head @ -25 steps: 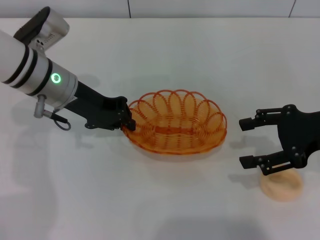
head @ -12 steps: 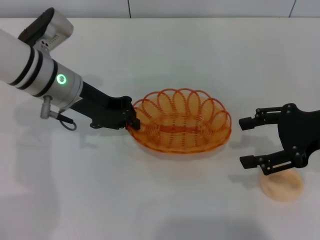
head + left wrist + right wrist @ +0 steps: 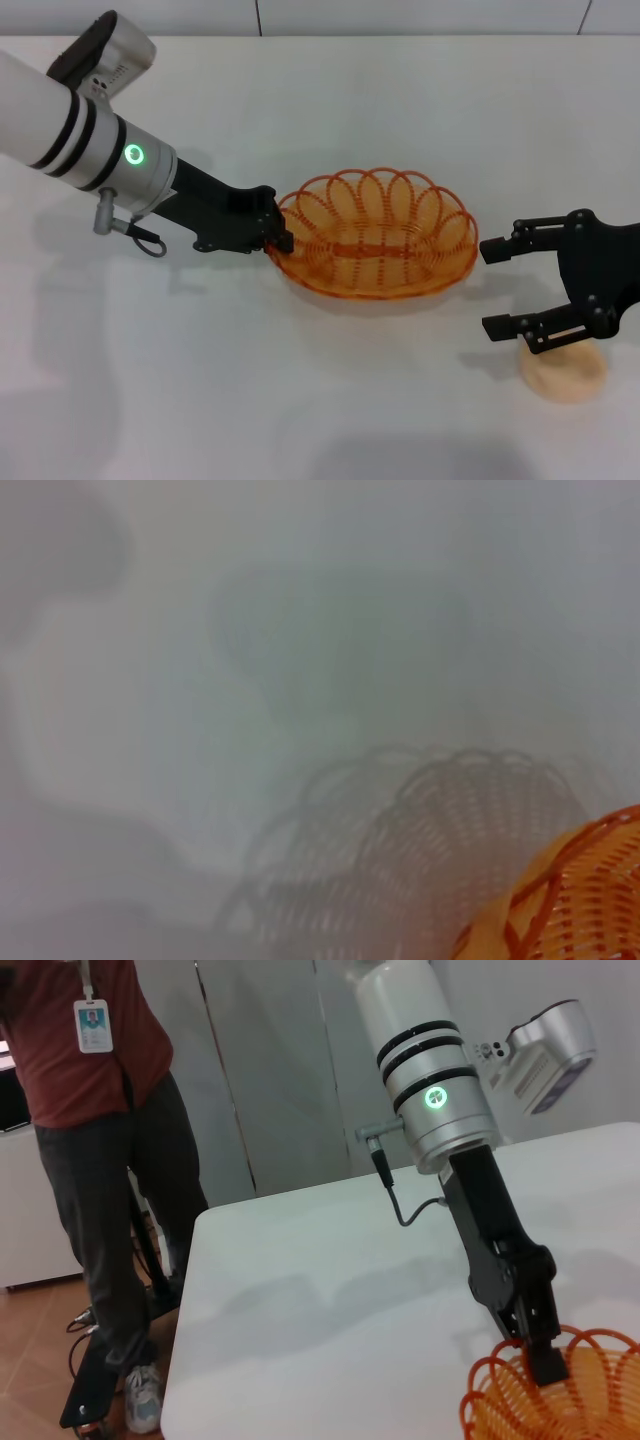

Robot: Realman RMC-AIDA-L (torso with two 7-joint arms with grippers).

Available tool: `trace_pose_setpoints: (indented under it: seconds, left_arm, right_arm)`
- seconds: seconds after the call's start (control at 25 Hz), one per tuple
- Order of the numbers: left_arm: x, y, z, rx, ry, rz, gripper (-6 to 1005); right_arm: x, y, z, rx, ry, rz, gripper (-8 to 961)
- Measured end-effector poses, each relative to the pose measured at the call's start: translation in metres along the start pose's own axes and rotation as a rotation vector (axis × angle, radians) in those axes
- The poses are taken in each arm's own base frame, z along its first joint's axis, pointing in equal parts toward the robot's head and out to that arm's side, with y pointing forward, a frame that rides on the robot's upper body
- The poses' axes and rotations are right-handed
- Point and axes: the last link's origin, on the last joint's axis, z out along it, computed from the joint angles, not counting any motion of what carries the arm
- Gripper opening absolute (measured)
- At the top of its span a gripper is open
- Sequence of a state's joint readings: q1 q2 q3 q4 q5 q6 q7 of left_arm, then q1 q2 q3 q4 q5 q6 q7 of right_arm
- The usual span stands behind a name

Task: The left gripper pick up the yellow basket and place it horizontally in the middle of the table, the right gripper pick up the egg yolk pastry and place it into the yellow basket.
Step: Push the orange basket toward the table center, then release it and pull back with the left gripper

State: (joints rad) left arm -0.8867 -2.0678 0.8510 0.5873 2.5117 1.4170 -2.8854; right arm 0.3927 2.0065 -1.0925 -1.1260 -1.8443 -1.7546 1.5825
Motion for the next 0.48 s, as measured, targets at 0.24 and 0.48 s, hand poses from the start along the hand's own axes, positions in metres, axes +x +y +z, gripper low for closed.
trace_pose_setpoints:
  seconds: [0.24, 0.48]
  left_arm:
    - [-0.0013, 0.0006, 0.0026, -0.003, -0.006, -0.003, 79]
    - [-0.0025, 0.0012, 0.0034, -0.005, -0.012, -0.003, 80]
  right_arm:
    - [0.0001, 0.0002, -0.0001, -0.001, 0.000, 0.001, 826]
    - [0.0003, 0.0003, -0.0001, -0.002, 0.002, 0.001, 826]
